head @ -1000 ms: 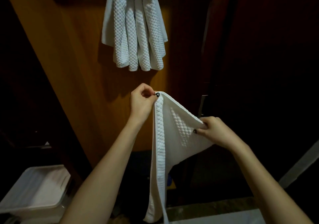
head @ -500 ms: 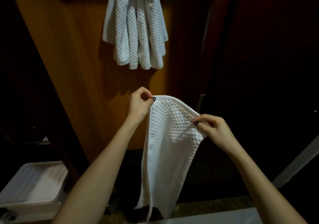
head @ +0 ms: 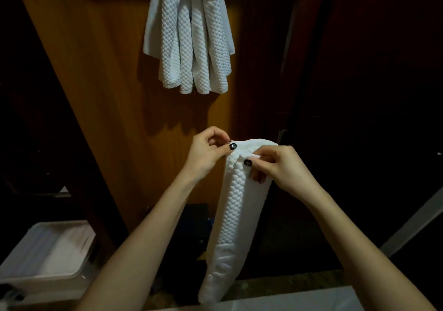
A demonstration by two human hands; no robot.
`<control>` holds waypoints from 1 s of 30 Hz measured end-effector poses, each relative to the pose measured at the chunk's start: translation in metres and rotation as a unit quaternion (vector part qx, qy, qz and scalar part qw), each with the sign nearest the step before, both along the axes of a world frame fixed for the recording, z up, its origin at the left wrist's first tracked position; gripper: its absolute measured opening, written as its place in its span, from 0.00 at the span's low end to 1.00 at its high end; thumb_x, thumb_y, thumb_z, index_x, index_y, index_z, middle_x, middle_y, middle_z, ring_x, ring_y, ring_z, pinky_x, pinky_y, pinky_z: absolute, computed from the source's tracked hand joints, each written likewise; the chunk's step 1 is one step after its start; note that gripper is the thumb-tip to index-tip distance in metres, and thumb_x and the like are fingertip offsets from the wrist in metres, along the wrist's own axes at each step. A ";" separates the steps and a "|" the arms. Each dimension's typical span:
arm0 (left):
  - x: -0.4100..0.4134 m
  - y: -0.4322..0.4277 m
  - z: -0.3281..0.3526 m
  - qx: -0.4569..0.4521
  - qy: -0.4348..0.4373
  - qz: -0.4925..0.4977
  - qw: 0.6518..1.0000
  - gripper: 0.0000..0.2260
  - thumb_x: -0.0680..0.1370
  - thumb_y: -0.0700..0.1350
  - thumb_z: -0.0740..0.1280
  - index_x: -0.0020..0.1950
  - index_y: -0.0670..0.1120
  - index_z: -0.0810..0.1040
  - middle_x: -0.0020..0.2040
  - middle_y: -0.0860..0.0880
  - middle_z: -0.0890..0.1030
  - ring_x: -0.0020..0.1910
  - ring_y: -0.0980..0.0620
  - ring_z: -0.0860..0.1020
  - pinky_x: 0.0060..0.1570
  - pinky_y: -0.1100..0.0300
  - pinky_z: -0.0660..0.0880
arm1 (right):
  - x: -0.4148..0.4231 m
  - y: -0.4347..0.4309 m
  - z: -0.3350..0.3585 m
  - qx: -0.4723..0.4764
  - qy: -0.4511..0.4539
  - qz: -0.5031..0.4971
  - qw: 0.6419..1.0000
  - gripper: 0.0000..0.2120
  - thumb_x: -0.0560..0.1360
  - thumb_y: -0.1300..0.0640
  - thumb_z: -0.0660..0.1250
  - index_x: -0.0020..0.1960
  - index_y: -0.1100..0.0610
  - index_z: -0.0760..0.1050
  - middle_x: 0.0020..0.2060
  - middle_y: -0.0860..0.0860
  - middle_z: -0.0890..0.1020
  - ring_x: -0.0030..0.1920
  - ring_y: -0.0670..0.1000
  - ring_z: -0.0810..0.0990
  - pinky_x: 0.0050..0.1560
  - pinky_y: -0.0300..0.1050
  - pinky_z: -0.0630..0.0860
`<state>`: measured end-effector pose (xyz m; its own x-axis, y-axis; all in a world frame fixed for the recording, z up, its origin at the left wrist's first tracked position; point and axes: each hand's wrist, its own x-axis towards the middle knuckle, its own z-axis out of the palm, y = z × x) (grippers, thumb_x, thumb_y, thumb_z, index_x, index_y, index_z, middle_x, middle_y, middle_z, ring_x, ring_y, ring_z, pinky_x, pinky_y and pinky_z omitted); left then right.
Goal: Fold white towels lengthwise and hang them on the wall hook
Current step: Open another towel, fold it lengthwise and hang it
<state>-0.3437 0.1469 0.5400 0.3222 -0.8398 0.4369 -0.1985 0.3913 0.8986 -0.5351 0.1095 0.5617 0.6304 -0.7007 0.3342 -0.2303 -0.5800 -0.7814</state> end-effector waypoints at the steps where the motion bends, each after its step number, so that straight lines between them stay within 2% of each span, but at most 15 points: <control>1: 0.000 0.002 0.002 -0.003 0.007 -0.010 1.000 0.11 0.71 0.33 0.73 0.40 0.49 0.78 0.36 0.55 0.82 0.38 0.60 0.80 0.39 0.68 0.76 | 0.002 0.000 0.002 -0.029 -0.010 -0.020 0.999 0.07 0.76 0.56 0.71 0.40 0.58 0.80 0.29 0.51 0.83 0.30 0.46 0.82 0.33 0.36 0.76; 3: 0.001 0.004 0.006 -0.008 0.013 -0.030 0.999 0.11 0.71 0.33 0.73 0.41 0.50 0.78 0.37 0.55 0.82 0.40 0.58 0.80 0.40 0.67 0.76 | 0.005 -0.001 0.004 -0.091 -0.024 -0.049 0.994 0.06 0.75 0.56 0.72 0.41 0.57 0.80 0.30 0.50 0.81 0.31 0.44 0.80 0.32 0.37 0.75; 7: 0.002 0.010 0.012 -0.017 0.018 -0.058 0.998 0.11 0.71 0.32 0.72 0.42 0.48 0.80 0.38 0.55 0.83 0.41 0.59 0.81 0.41 0.68 0.76 | 0.008 0.001 0.001 -0.205 -0.024 -0.073 0.976 0.04 0.73 0.58 0.73 0.44 0.58 0.80 0.40 0.49 0.76 0.40 0.48 0.75 0.39 0.42 0.73; 10: 0.003 0.015 0.011 -0.007 0.020 -0.078 0.997 0.09 0.71 0.34 0.73 0.44 0.49 0.82 0.41 0.54 0.84 0.43 0.58 0.82 0.42 0.67 0.76 | 0.008 0.000 -0.001 -0.286 0.003 -0.065 0.956 0.05 0.72 0.59 0.74 0.44 0.60 0.80 0.52 0.53 0.75 0.57 0.52 0.72 0.54 0.49 0.72; 12: 0.003 0.016 0.009 -0.007 0.026 -0.079 0.997 0.09 0.71 0.36 0.73 0.44 0.49 0.83 0.42 0.53 0.85 0.43 0.57 0.82 0.42 0.67 0.77 | 0.008 -0.002 -0.001 -0.296 0.010 -0.045 0.954 0.05 0.72 0.59 0.73 0.44 0.60 0.80 0.57 0.53 0.76 0.63 0.53 0.70 0.61 0.54 0.69; 15: -0.001 0.015 0.007 -0.023 0.010 -0.062 0.998 0.08 0.69 0.37 0.74 0.43 0.50 0.83 0.41 0.53 0.85 0.43 0.57 0.82 0.43 0.66 0.77 | 0.009 -0.002 0.000 -0.227 -0.012 -0.019 0.974 0.04 0.73 0.58 0.72 0.44 0.57 0.79 0.53 0.44 0.78 0.59 0.48 0.73 0.59 0.54 0.71; 18: -0.004 0.013 0.003 -0.026 0.014 -0.044 0.999 0.08 0.70 0.36 0.74 0.42 0.50 0.83 0.41 0.51 0.85 0.44 0.53 0.83 0.45 0.63 0.78 | 0.011 -0.002 0.000 -0.205 -0.009 -0.028 0.978 0.05 0.73 0.56 0.72 0.42 0.51 0.77 0.48 0.37 0.76 0.56 0.46 0.72 0.58 0.51 0.70; 20: -0.004 0.011 0.001 -0.018 0.036 -0.045 0.998 0.08 0.70 0.37 0.74 0.41 0.50 0.84 0.43 0.49 0.85 0.46 0.51 0.83 0.46 0.61 0.78 | 0.013 -0.004 0.004 -0.197 -0.003 -0.033 0.980 0.07 0.73 0.55 0.73 0.41 0.49 0.75 0.46 0.38 0.77 0.56 0.46 0.71 0.60 0.51 0.69; 23: -0.003 0.010 0.002 -0.012 0.084 -0.060 0.995 0.04 0.70 0.41 0.74 0.44 0.49 0.85 0.45 0.45 0.85 0.49 0.46 0.82 0.51 0.54 0.78 | 0.017 -0.008 0.009 -0.175 -0.012 -0.035 0.984 0.05 0.72 0.58 0.74 0.41 0.53 0.78 0.44 0.45 0.80 0.53 0.49 0.76 0.57 0.53 0.72; 26: -0.002 0.009 0.003 -0.017 0.089 -0.077 0.993 0.05 0.73 0.41 0.71 0.47 0.49 0.85 0.48 0.46 0.85 0.51 0.47 0.82 0.51 0.57 0.78 | 0.022 -0.012 0.011 -0.181 0.000 -0.049 0.982 0.05 0.72 0.58 0.74 0.41 0.59 0.80 0.42 0.50 0.81 0.46 0.51 0.77 0.48 0.51 0.74; 30: 0.006 0.012 0.006 -0.009 0.067 -0.117 0.991 0.10 0.74 0.38 0.70 0.53 0.48 0.83 0.52 0.47 0.84 0.56 0.48 0.81 0.53 0.59 0.77 | 0.029 -0.013 0.009 -0.188 0.012 -0.069 0.980 0.07 0.73 0.56 0.73 0.41 0.59 0.79 0.40 0.51 0.80 0.46 0.53 0.77 0.51 0.57 0.74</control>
